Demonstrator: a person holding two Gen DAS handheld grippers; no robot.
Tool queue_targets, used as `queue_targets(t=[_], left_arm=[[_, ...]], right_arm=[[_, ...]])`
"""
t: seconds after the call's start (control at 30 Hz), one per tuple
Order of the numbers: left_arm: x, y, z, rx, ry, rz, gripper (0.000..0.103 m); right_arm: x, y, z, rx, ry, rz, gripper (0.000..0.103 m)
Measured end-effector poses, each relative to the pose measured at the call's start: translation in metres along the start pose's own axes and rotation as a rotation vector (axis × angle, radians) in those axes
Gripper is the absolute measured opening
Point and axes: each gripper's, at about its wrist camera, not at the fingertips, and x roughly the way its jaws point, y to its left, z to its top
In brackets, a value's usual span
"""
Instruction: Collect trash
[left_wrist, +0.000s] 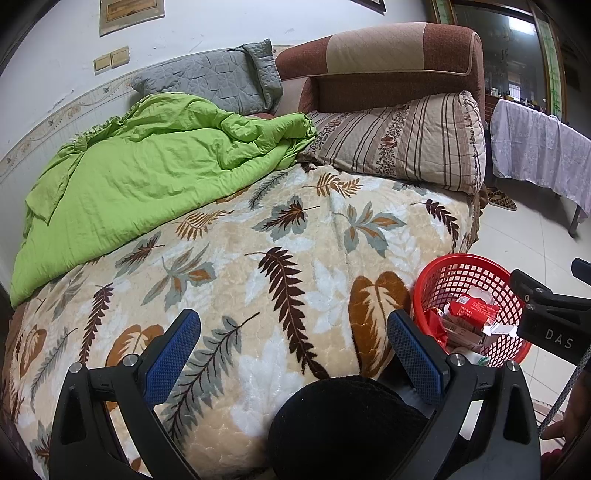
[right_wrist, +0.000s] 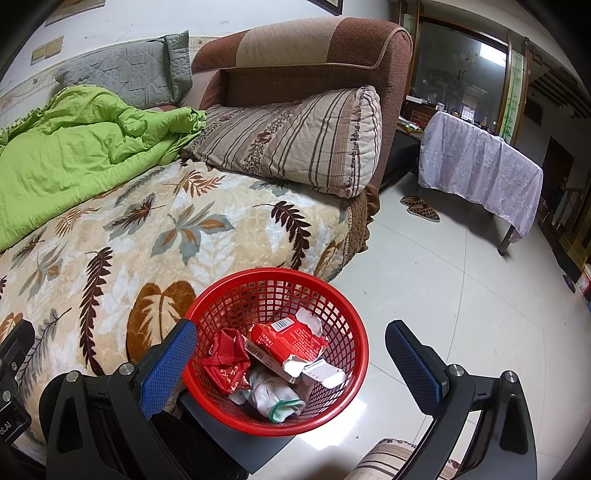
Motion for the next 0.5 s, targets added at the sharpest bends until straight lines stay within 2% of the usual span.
queue_targets(t=[0.37,0.5], left_arm=[[-0.0001,0.0015,-0.0008,-0.002,0.0,-0.002,0.101],[-0.0002,0.009,0.0015,-0.044,0.016,-0.003,0.101]], right_arm=[[-0.0002,0.0012,-0.0006,-0.005,0.001,0.001,0.103],[0.0021,0.0064,0.0011,-0.026,0.002,0.012,0.103]])
